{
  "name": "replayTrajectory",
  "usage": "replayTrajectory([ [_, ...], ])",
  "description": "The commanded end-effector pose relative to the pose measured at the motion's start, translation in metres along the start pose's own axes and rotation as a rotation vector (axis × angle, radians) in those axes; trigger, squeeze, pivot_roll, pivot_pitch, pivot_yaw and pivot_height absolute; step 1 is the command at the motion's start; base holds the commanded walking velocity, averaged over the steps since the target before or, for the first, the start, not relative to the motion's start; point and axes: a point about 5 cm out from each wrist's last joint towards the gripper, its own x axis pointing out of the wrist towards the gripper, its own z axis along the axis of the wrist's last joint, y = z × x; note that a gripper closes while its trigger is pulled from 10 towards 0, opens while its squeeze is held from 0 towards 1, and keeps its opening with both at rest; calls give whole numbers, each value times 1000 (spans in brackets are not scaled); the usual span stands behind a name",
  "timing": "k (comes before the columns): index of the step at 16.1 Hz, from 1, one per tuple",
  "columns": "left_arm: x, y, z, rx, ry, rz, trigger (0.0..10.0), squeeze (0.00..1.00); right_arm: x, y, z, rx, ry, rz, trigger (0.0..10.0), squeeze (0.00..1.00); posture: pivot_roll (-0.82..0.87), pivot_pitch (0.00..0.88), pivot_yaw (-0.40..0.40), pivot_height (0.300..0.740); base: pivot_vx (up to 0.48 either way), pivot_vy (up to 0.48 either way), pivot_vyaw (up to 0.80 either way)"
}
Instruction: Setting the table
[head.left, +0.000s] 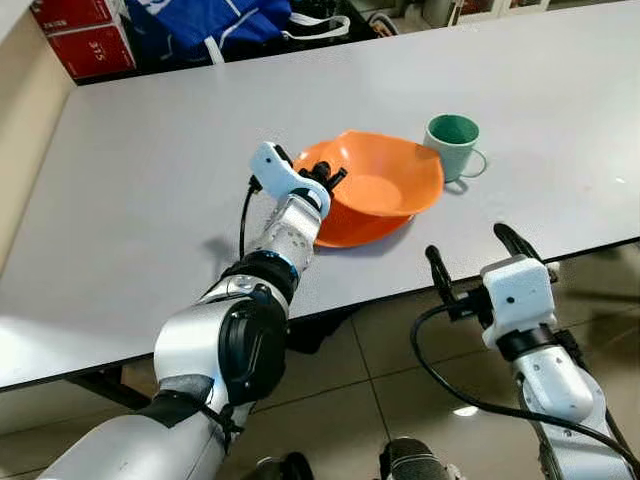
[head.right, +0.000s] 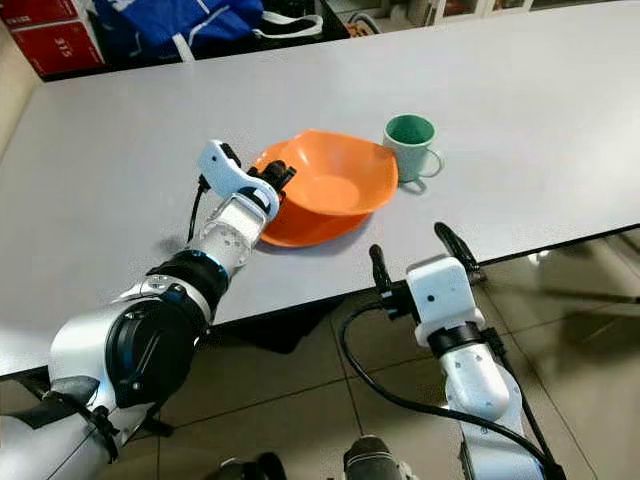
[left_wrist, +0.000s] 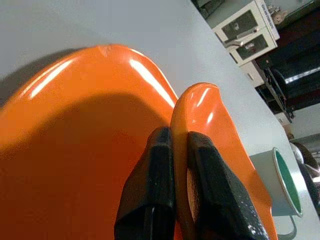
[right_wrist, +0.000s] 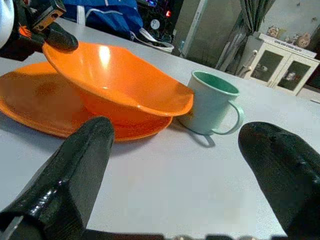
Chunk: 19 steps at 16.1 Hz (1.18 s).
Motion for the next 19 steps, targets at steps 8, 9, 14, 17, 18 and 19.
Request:
replayTrajectory([
  [8,0,2,11,44,-40,-14,0,1000,-4,-1,1,2,12,3,10000,0,-417,149,106,740,0,0,0],
  [9,0,2,11,44,-40,-14,0,1000,-4,-1,1,2,12,3,10000,0,-417,149,106,740,0,0,0],
  [14,0,2,11,44,-40,-14,0,1000,-4,-1,1,2,12,3,10000,0,-417,149,106,740,0,0,0],
  [17,0,2,11,44,-40,-14,0,1000,-4,-1,1,2,12,3,10000,0,-417,149,106,740,0,0,0],
  [18,0,2,11,44,-40,-14,0,1000,-4,-1,1,2,12,3,10000,0,-417,149,106,740,0,0,0],
  [19,0,2,11,52,-44,-17,0,1000,-5,-1,2,2,15,5,10000,0,-415,148,105,740,0,0,0],
])
